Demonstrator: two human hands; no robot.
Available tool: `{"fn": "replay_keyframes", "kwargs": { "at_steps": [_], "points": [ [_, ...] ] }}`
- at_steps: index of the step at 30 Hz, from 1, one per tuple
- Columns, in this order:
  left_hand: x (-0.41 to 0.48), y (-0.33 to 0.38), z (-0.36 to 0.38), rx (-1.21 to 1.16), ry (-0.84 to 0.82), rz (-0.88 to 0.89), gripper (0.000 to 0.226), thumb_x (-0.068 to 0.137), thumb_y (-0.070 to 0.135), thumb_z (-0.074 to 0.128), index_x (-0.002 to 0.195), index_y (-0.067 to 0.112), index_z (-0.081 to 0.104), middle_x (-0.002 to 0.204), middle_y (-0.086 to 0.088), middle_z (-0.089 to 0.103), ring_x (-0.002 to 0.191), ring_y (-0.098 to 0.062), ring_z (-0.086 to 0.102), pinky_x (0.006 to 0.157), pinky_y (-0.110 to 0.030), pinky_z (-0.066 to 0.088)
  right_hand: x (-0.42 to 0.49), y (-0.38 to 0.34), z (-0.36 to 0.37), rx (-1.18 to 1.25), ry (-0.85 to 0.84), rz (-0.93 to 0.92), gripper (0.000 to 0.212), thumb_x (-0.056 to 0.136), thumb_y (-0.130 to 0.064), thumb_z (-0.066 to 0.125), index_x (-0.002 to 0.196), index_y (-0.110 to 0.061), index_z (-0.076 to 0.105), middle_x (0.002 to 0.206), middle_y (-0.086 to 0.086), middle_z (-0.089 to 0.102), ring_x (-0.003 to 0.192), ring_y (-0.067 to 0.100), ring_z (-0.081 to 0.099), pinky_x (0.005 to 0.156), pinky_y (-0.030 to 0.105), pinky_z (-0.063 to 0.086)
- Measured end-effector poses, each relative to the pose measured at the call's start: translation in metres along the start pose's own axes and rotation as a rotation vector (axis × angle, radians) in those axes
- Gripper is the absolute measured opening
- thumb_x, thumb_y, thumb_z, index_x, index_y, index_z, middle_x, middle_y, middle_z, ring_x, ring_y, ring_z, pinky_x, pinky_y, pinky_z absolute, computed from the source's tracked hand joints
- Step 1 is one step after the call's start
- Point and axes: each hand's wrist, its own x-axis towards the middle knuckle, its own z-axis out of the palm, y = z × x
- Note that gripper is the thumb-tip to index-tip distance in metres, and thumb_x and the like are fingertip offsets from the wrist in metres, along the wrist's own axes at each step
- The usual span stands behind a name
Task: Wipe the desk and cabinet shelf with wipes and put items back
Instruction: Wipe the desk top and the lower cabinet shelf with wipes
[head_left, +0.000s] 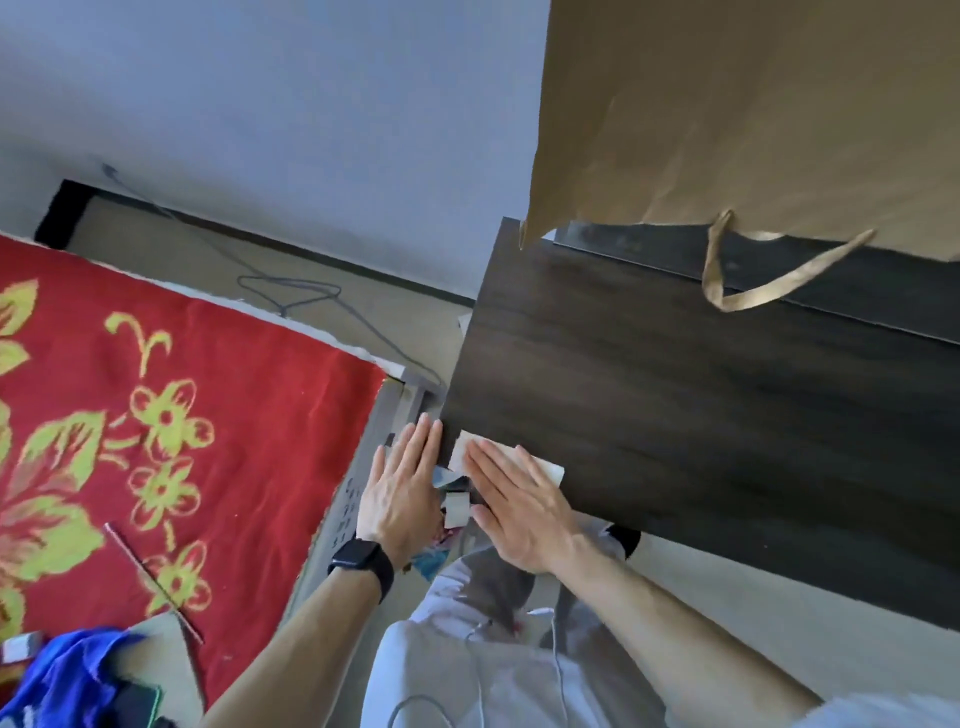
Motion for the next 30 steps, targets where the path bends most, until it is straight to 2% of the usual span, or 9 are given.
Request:
{"fn": "replay_keyframes", "kwargs": {
  "at_steps": [3,9,13,15,18,21,24,26,30],
  "points": [
    [0.015,0.027,-0.003,0.079,0.022,0.188,0.071,0.088,0.025,0.035,0.158,0.018,0.027,0.165,-0.003,0.023,0.151,-0.024,0.025,0.117,-0.053,0.028,-0.046,0.019,-0.003,0.035,0.024,0.243,0.062,0.103,-0.042,0.027,0.156,-0.013,0.012,0.164,0.0,0.005,0.151,0.013,0.003,0.12,0.044,0.017],
    [0.04,0.09,0.016,0.188,-0.083,0.449,0.063,0.097,0.041,0.029,0.158,0.024,0.027,0.166,-0.001,0.019,0.152,-0.027,0.022,0.117,-0.058,0.029,-0.141,0.089,-0.005,0.107,0.119,0.949,0.064,0.102,-0.043,0.016,0.156,-0.01,0.008,0.164,0.006,0.004,0.151,0.019,0.003,0.12,0.046,0.019],
    [0.043,0.116,0.027,0.24,-0.129,0.407,0.063,0.1,0.043,0.034,0.16,0.026,0.02,0.168,-0.001,0.013,0.154,-0.03,0.015,0.116,-0.059,0.026,-0.155,0.122,-0.013,0.211,0.204,1.261,0.069,0.1,-0.047,0.011,0.155,-0.006,0.005,0.164,0.01,0.003,0.151,0.023,0.004,0.119,0.051,0.018],
    [0.039,0.123,0.029,0.248,-0.121,0.356,0.063,0.101,0.041,0.036,0.16,0.026,0.02,0.168,-0.001,0.014,0.153,-0.03,0.014,0.115,-0.06,0.026,-0.139,0.113,-0.016,0.236,0.25,1.277,0.07,0.101,-0.048,0.012,0.155,-0.004,0.005,0.163,0.011,0.001,0.151,0.023,0.0,0.121,0.051,0.014],
    [0.036,0.131,0.024,0.266,-0.133,0.327,0.065,0.097,0.036,0.041,0.159,0.023,0.025,0.166,-0.003,0.02,0.152,-0.032,0.02,0.113,-0.062,0.029,-0.105,0.074,-0.01,0.242,0.255,1.025,0.068,0.102,-0.047,0.016,0.155,-0.006,0.006,0.164,0.008,-0.003,0.151,0.02,-0.007,0.122,0.048,0.005],
    [0.037,0.139,0.02,0.321,-0.131,0.302,0.067,0.095,0.031,0.047,0.158,0.023,0.026,0.166,-0.004,0.021,0.151,-0.031,0.022,0.114,-0.06,0.029,-0.086,0.054,-0.005,0.231,0.234,0.805,0.065,0.103,-0.046,0.021,0.155,-0.009,0.011,0.164,0.006,0.002,0.151,0.018,-0.006,0.121,0.047,0.01],
    [0.04,0.145,0.017,0.327,-0.121,0.311,0.067,0.091,0.037,0.028,0.157,0.023,0.031,0.164,-0.007,0.028,0.148,-0.033,0.029,0.111,-0.059,0.034,-0.1,0.071,-0.005,0.177,0.199,0.662,0.062,0.103,-0.044,0.024,0.155,-0.012,0.017,0.164,0.001,0.005,0.151,0.013,-0.002,0.119,0.046,0.019],
    [0.036,0.158,0.019,0.339,-0.142,0.346,0.068,0.092,0.04,0.02,0.158,0.027,0.026,0.166,-0.006,0.022,0.15,-0.032,0.025,0.115,-0.057,0.031,-0.127,0.096,-0.007,0.179,0.167,0.684,0.062,0.103,-0.044,0.024,0.155,-0.013,0.016,0.164,-0.001,0.005,0.151,0.012,-0.002,0.119,0.046,0.019],
    [0.024,0.209,0.032,0.327,-0.136,0.377,0.07,0.092,0.048,0.008,0.159,0.03,0.022,0.167,-0.004,0.017,0.152,-0.03,0.02,0.117,-0.055,0.027,-0.201,0.162,-0.012,0.176,0.179,0.906,0.063,0.103,-0.044,0.019,0.156,-0.013,0.007,0.164,0.001,-0.002,0.15,0.014,-0.007,0.122,0.043,0.008]
  ]
}}
